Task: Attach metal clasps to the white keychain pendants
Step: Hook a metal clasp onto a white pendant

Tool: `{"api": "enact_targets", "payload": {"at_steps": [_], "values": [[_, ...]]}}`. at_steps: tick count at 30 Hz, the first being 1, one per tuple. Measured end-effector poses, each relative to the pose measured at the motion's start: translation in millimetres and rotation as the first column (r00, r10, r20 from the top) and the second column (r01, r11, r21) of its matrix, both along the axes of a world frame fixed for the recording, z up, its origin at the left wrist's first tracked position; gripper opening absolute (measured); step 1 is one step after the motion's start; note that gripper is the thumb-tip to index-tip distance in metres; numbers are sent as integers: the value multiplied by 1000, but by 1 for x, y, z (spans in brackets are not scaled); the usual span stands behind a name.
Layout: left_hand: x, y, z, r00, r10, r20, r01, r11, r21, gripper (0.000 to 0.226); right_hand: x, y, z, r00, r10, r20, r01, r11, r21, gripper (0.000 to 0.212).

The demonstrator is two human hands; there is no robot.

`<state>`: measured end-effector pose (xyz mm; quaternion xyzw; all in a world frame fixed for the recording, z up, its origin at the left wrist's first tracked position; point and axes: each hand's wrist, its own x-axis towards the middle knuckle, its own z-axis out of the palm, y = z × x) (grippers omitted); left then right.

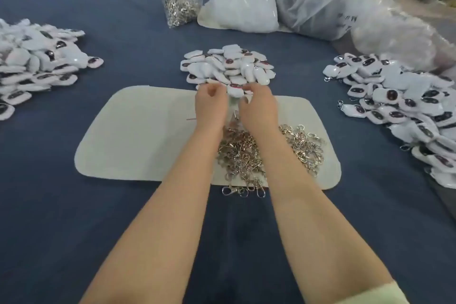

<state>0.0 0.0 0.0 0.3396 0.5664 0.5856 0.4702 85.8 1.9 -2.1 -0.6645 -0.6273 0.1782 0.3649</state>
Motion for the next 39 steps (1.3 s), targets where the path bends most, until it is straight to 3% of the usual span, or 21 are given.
{"api": "enact_targets", "payload": {"at_steps": [2,5,8,12,16,18,21,25,27,29,32,36,39], "values": [[2,10,-1,995,14,-98,-17,1000,-25,6,-5,13,-1,990,47,129,-41,998,-46,41],[3,20,-7,998,-6,-56,2,998,-63,8,-12,30,-8,949,79,306,-37,989,-141,48],[4,23,-10,997,-24,-72,18,996,-82,12,-12,39,-15,926,7,377,38,993,-113,41],[3,26,-16,996,-31,-85,25,997,-70,10,-11,47,-17,949,-51,311,62,998,-28,28],[-1,24,-14,994,-56,-91,53,998,-37,22,5,41,-7,992,-79,100,77,997,26,21],[-3,21,-7,994,-93,-56,91,995,-45,36,13,31,1,996,2,-94,4,998,61,23],[-2,19,2,990,-132,-51,128,988,-83,51,19,10,12,966,173,-189,-156,983,101,21],[-7,13,1,988,-118,96,125,990,-64,24,23,-2,12,932,258,-255,-255,966,47,19],[-10,12,-4,976,-68,207,72,997,-15,10,28,0,7,972,186,-144,-191,981,-22,23],[-10,13,-8,965,-12,263,8,1000,16,17,31,3,1,991,129,40,-123,984,-131,32],[-7,15,-11,955,-12,297,-5,998,57,27,22,2,-2,956,208,206,-155,956,-248,41],[-2,16,-16,983,-55,174,40,995,89,24,12,4,0,921,257,293,-176,945,-275,22],[-1,15,-18,995,-72,74,61,989,133,23,12,5,2,913,228,338,-137,952,-274,25]]}}
